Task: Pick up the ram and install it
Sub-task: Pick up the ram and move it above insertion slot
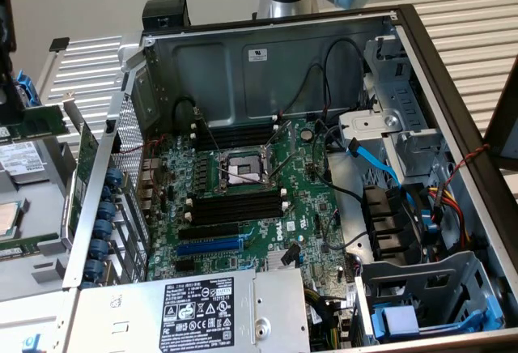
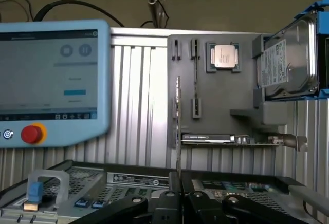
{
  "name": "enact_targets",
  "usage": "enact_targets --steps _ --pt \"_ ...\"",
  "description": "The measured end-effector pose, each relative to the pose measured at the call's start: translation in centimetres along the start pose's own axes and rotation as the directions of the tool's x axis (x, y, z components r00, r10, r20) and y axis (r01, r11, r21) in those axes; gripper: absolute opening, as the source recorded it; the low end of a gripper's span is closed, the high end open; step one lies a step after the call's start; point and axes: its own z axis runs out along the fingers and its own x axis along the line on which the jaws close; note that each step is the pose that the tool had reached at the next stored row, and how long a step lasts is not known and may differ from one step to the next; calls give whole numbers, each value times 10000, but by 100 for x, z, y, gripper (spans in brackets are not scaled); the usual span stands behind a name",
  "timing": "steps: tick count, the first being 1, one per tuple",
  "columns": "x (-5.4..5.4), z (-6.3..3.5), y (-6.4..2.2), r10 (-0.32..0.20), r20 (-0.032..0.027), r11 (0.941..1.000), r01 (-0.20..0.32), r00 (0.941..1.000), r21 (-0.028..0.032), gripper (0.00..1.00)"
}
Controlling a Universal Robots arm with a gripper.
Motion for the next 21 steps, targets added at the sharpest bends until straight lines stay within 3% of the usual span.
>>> enact_targets --steps 21 --pt "21 -43 -952 -38 -1 10000 38 10000 2 12"
